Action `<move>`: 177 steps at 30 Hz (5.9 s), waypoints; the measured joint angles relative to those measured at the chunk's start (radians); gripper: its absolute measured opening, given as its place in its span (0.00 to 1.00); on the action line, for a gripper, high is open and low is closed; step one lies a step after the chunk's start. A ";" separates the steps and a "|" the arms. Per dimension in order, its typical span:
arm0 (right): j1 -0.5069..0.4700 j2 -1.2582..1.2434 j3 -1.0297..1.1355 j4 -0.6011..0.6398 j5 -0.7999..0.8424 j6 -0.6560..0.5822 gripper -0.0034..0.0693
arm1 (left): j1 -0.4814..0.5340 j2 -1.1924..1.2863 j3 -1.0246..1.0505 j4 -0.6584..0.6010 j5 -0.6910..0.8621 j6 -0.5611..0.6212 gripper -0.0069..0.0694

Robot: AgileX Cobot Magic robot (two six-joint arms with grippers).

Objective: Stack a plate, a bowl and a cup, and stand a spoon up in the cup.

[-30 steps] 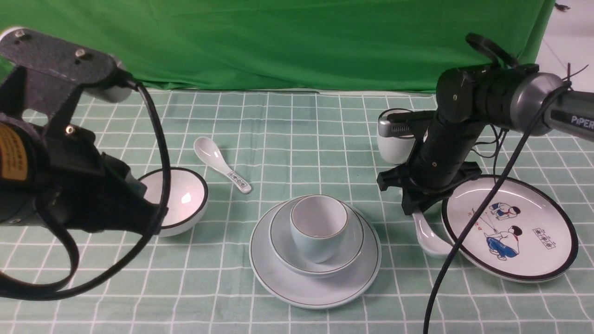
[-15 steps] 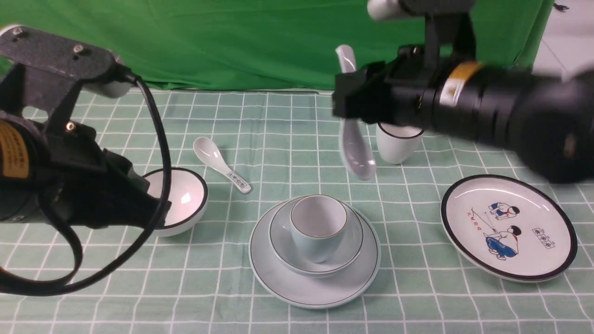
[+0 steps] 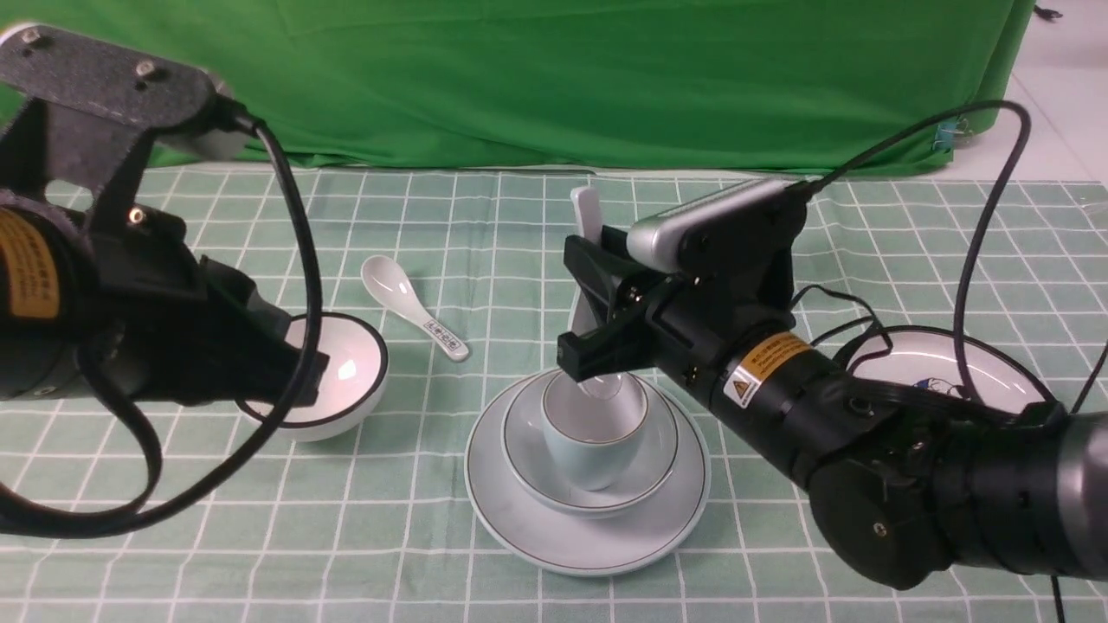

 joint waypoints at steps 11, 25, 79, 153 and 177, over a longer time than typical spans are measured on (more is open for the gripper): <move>0.038 0.033 0.020 -0.004 -0.012 -0.013 0.28 | 0.000 0.000 0.000 0.008 0.000 -0.010 0.10; 0.046 0.080 0.106 -0.002 -0.141 -0.036 0.28 | 0.000 0.000 0.000 0.014 0.000 -0.011 0.10; -0.534 -1.736 0.671 -0.130 0.692 0.080 0.33 | 0.000 -0.554 0.512 -0.019 -0.398 -0.117 0.10; -0.534 -1.736 0.672 -0.130 0.693 0.080 0.42 | 0.587 -1.022 1.015 -0.425 -0.625 0.408 0.11; -0.774 -1.736 0.808 -0.130 1.206 -0.245 0.42 | 0.587 -1.022 1.015 -0.418 -0.624 0.408 0.11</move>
